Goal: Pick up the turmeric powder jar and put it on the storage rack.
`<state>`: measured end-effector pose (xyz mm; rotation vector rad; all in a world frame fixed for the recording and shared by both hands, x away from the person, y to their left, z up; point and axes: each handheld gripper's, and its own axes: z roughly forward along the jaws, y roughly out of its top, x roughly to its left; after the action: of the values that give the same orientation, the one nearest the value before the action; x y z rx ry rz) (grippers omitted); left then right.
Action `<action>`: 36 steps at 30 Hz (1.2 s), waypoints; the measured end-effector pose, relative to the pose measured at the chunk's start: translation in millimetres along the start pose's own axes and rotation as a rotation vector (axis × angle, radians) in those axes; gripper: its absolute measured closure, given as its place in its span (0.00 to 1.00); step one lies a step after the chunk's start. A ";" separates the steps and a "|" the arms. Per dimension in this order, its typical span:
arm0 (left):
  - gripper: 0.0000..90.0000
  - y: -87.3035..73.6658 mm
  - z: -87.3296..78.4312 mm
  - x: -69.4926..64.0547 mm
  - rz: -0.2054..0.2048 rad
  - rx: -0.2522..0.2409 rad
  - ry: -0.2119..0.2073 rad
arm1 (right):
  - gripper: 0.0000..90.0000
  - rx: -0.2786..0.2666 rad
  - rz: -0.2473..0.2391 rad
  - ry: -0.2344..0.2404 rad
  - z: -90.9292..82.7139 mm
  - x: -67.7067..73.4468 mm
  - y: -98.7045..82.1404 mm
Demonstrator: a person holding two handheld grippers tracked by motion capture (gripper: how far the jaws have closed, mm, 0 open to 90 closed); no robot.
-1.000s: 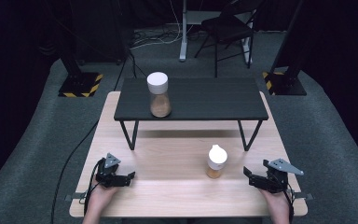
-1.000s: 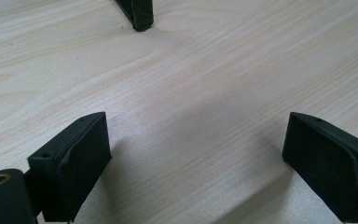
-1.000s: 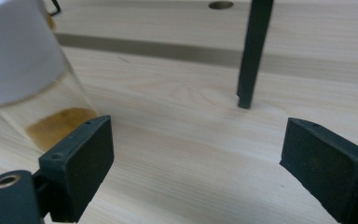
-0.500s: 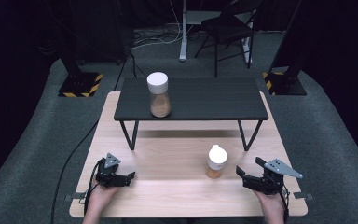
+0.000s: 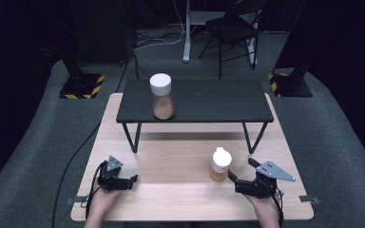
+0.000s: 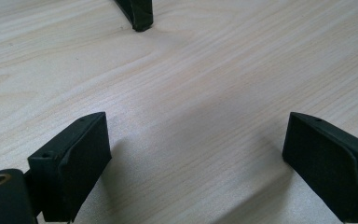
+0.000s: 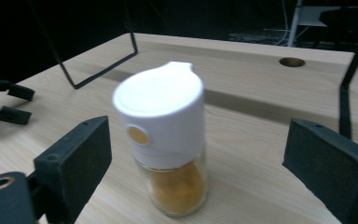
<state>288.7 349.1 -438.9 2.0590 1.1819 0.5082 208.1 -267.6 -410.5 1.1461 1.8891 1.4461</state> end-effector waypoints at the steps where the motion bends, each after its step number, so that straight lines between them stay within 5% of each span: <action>1: 0.08 0.0 0.0 -0.1 -0.001 0.001 0.000 | 0.08 -0.003 -0.006 0.003 1.1 1.7 0.3; 15: 0.08 -0.4 0.5 -1.0 -0.002 -0.004 -0.002 | 0.10 -0.022 -0.016 0.027 21.8 13.6 4.7; 36: 0.08 0.0 0.5 -1.4 0.001 -0.002 -0.004 | 0.14 -0.014 0.001 -0.004 69.4 25.0 -8.0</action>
<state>288.3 347.7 -439.3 2.0579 1.1782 0.5054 247.2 -210.6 -437.3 1.1427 1.8730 1.4546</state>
